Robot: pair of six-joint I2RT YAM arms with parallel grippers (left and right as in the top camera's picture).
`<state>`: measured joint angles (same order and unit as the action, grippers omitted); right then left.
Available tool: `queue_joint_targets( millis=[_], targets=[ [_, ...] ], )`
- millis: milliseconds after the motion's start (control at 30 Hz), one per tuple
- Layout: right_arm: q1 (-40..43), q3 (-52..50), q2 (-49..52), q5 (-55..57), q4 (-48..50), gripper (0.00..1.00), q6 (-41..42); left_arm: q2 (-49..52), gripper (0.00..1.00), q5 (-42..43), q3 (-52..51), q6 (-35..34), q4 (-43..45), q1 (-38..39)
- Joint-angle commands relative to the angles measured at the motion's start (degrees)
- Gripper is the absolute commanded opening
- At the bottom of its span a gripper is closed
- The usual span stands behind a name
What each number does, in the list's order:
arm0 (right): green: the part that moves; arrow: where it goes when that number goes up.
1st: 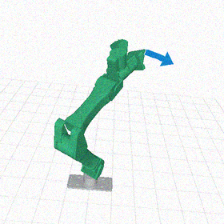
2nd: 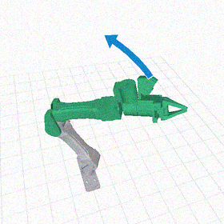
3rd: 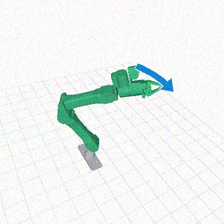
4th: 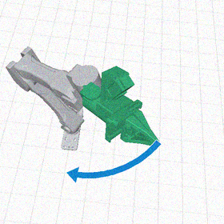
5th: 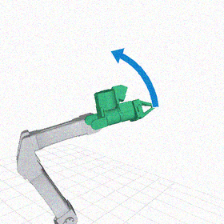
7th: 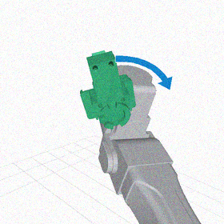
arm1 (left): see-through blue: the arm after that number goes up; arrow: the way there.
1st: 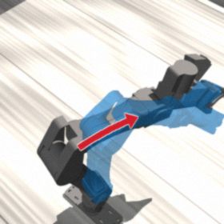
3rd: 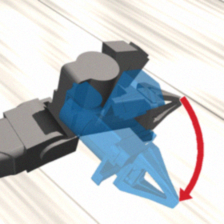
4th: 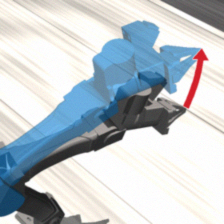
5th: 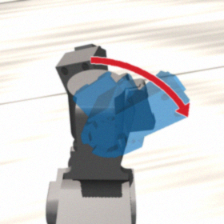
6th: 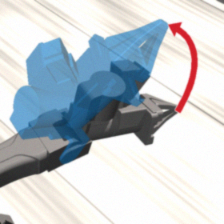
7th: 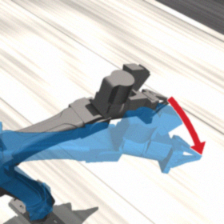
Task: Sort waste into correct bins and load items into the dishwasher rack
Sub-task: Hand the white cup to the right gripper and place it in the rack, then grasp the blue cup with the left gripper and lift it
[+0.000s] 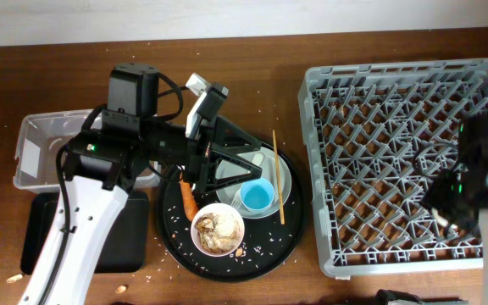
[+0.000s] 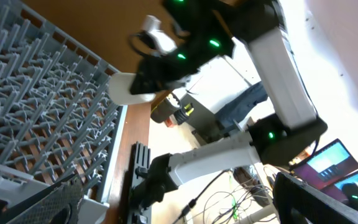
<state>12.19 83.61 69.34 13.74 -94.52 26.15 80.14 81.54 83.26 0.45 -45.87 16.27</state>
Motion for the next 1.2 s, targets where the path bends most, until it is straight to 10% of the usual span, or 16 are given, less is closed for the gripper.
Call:
queue_joint_targets(
  millis=[0, 367, 633, 1033, 1167],
  targets=[
    [6.3, -1.5, 6.8, -8.9, 0.9, 0.57, -10.0, -0.1, 0.97, 0.1, 0.4, 0.5, 0.0, -0.2],
    [15.2, -7.1, 13.1, -17.2, 9.4, 0.87, -13.9, -0.2, 0.93, -6.1, 0.4, 0.5, -0.8, -0.1],
    [15.2, 7.0, -12.5, -37.7, 7.3, 0.92, -19.5, 6.6, 0.78, -83.4, -1.5, -9.2, -10.7, 19.1],
    [15.1, 5.0, -11.6, -37.5, 4.9, 0.92, -19.6, 23.7, 0.58, -80.2, -3.9, -14.6, -13.6, 20.2],
    [15.2, 5.0, -10.4, -37.0, 3.9, 0.92, -20.0, 25.5, 0.31, -80.2, -6.3, -14.6, -10.5, 20.2]
  ],
)
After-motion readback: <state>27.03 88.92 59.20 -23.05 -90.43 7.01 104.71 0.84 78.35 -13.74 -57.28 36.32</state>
